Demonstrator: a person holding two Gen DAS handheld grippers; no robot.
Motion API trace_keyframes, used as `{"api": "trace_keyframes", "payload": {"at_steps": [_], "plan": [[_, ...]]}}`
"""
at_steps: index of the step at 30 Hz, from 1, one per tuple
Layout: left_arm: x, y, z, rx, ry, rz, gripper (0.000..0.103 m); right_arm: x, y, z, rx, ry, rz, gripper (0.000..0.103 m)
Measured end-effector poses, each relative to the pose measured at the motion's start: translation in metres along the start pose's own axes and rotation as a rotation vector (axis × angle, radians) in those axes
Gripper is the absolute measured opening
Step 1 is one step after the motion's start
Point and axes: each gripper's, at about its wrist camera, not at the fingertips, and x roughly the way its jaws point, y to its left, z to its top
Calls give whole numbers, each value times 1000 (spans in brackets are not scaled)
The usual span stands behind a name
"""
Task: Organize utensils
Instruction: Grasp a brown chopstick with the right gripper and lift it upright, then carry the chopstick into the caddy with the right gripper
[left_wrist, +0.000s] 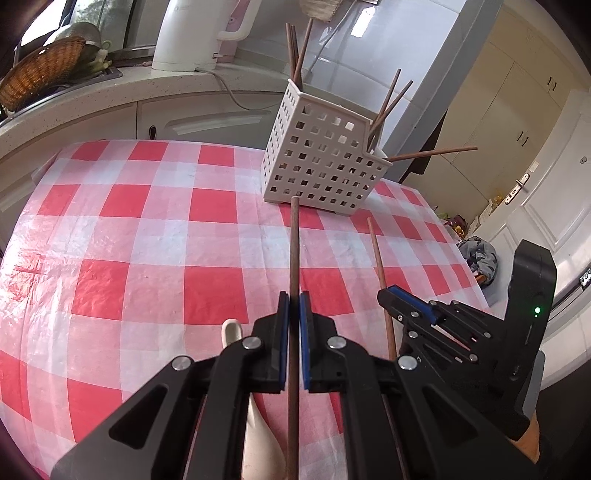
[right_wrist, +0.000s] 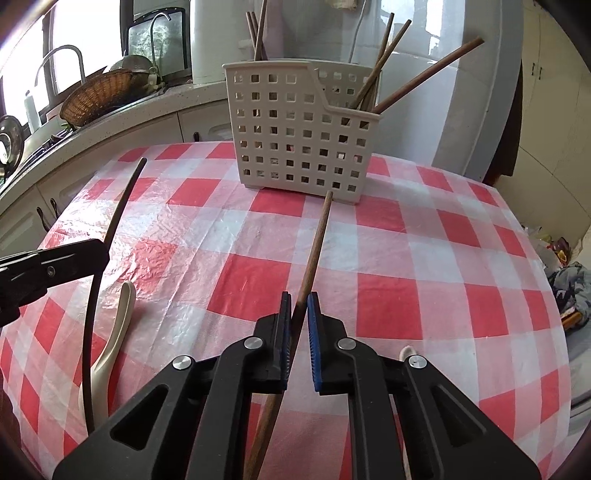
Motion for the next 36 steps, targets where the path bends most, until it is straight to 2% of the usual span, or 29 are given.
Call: {"api": "trace_keyframes", "payload": {"at_steps": [9,22,36], "plan": [[-15,-26,4,58,-47,2,6,-35,-15,-1,30,-65,21,10],[-51,-62,15,153,-132,12,6,-101,-42,7,77,-173,100,8],[-75,-70,45,188,-186,15,5,-119,-44,38,65,-199,137,8]]}}
